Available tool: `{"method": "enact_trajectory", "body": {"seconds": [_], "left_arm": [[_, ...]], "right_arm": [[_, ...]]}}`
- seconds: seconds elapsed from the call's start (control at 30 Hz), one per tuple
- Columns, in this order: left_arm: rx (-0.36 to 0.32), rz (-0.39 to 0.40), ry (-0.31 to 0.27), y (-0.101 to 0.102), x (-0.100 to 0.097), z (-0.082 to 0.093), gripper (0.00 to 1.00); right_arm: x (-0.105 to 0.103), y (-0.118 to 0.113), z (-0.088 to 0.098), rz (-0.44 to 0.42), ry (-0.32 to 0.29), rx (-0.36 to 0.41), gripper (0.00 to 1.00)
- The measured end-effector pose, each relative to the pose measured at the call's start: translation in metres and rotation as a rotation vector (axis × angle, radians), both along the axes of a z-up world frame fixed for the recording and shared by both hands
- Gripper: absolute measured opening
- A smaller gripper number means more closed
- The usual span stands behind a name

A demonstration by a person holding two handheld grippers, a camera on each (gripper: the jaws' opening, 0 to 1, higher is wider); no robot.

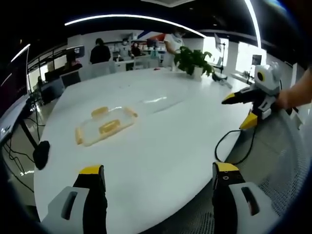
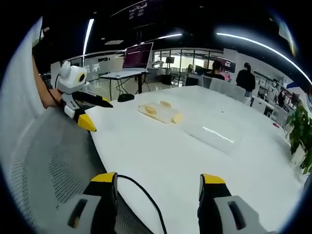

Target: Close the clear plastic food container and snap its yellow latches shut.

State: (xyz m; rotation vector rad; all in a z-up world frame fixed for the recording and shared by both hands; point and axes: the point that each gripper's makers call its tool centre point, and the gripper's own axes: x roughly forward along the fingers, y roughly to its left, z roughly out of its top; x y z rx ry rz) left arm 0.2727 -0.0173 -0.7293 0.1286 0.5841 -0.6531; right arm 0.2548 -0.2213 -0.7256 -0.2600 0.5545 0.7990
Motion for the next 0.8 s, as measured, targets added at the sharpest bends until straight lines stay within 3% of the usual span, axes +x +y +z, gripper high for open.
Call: {"method": "enact_trajectory", "body": {"seconds": [0.3,0.8], "left_arm": [[-0.003,-0.031,0.029,-0.004,-0.004,-0.006,0.89],[0.019,-0.014,0.003,0.001,0.001,0.002,0.9]], "right_arm": [[0.005,-0.01,-0.003,-0.057,0.006,-0.027,0.68],[0.001,0.0,0.001,0.003,0.022,0.01,0.72]]}}
